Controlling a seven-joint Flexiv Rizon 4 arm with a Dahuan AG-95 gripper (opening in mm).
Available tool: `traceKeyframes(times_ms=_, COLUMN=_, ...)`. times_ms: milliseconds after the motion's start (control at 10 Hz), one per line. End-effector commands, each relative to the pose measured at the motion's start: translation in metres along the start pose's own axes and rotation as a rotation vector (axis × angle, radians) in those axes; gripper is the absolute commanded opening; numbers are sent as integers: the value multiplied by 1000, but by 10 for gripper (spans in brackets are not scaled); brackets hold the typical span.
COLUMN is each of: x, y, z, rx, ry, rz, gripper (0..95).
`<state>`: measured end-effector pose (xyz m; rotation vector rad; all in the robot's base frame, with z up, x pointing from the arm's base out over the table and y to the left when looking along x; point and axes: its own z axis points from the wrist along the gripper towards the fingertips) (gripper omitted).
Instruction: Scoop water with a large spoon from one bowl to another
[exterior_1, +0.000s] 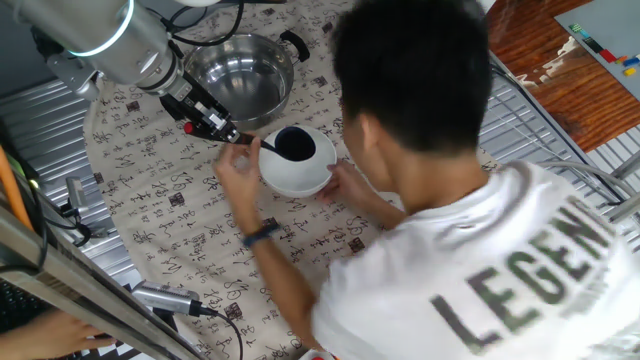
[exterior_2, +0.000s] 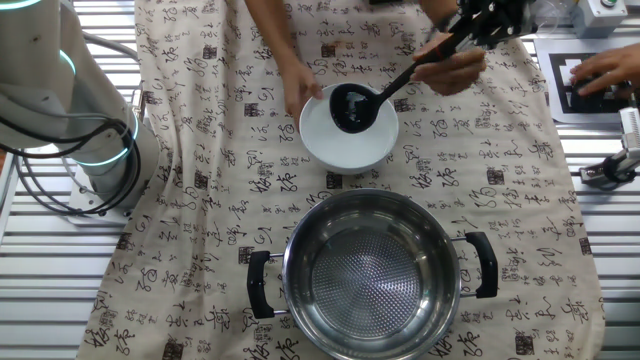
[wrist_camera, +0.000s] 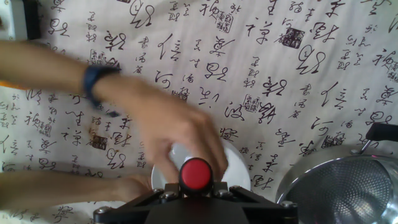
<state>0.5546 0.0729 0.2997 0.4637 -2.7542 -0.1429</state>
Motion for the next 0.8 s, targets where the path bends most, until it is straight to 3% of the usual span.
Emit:
traceKeyframes(times_ms=100, x=0, y=0, z=0, rx=0, ry=-1, rz=0, gripper=0)
traceKeyframes(times_ms=800, x=0, y=0, z=0, rx=0, ry=-1, rz=0, gripper=0)
